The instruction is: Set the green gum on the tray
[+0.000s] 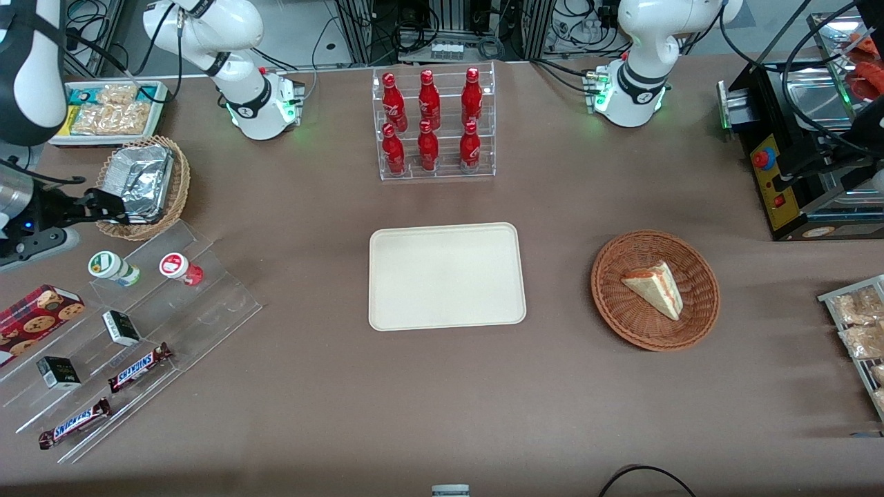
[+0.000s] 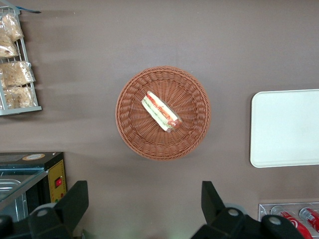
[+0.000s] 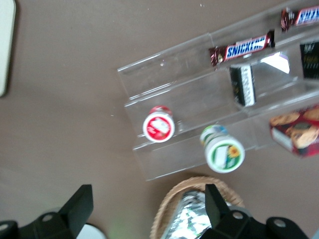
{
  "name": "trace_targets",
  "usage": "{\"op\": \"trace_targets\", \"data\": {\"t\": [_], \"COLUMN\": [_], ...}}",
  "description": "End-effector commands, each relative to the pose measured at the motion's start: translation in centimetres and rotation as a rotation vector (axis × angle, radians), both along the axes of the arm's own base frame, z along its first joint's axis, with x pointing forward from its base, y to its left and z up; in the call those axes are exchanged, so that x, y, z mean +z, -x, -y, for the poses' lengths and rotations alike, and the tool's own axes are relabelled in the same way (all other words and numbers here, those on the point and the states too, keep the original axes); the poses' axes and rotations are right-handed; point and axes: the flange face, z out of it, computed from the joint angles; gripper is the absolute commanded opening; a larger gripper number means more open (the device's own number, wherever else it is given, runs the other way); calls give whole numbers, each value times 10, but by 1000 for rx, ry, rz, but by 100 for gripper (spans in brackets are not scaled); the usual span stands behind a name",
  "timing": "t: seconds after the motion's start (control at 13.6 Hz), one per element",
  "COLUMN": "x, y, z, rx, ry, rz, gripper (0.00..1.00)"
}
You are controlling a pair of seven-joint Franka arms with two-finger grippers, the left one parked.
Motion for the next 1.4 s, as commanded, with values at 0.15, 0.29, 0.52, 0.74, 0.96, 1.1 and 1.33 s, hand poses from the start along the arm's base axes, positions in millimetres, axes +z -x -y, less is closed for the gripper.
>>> {"op": "trace_targets", "data": {"t": [0.15,0.29,0.52,0.74,0.96,1.1,1.33], "x": [-36,-46,-62,-78,-103,-113,-128], "y": [6,9,16,18,26,27,31], "z": [53,63,74,76,80,80,85], "rx": [222,251,279,282,275,302,316], "ry": [4,6,10,20,31,37,45], "rz": [36,52,72,96,126,142,159], "gripper": [100,100,100,100,100,100,100]}}
